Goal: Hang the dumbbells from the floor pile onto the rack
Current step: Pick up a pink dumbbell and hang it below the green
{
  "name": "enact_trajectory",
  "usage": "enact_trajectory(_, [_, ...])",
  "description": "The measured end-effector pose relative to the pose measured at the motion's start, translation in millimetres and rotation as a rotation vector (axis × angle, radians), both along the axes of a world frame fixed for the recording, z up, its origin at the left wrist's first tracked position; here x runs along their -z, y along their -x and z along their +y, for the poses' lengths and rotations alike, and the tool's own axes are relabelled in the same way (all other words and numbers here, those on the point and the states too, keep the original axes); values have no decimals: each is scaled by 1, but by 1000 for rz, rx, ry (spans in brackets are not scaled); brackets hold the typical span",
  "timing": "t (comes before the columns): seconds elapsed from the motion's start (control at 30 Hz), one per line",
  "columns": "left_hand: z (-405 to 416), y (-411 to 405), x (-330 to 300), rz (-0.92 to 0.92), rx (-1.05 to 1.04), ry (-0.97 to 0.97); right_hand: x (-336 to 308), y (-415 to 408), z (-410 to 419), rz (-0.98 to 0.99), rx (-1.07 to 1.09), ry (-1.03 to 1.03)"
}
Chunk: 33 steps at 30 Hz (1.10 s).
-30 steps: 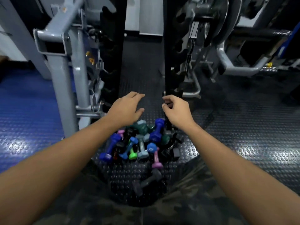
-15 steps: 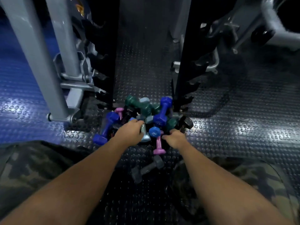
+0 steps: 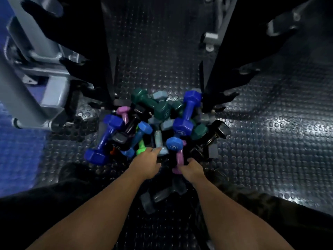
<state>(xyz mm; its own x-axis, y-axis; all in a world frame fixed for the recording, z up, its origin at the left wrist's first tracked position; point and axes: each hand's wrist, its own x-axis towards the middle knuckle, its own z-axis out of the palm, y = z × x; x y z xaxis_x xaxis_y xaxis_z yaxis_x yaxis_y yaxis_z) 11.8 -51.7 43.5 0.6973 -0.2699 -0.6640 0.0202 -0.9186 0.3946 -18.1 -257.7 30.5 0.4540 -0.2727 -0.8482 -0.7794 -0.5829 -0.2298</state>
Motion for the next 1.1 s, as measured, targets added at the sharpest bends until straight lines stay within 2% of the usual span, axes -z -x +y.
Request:
enact_trajectory(0.17, [-5,4,16,-8,-61,51,23,4,7,17,6,-19])
enact_trajectory(0.27, [-7,5,19,-4,-88,87,36,5,13,-39,26,-6])
enact_trajectory(0.37, [-10,4,22,10,-123,101,58,2,14,-63,99,1])
enact_trajectory(0.47, [-12,1,21,5,-141,105,52,-9,13,-60,157,-9])
enact_trajectory(0.87, [-14,4,26,29,-154,101,26,-13,1,-33,-51,50])
enact_trajectory(0.97, [-22,1,25,17,-200,115,16,-21,-4,4,48,-23])
enact_trajectory(1.1, [-25,-3,27,6,-272,108,-3,-27,-10,30,385,-205])
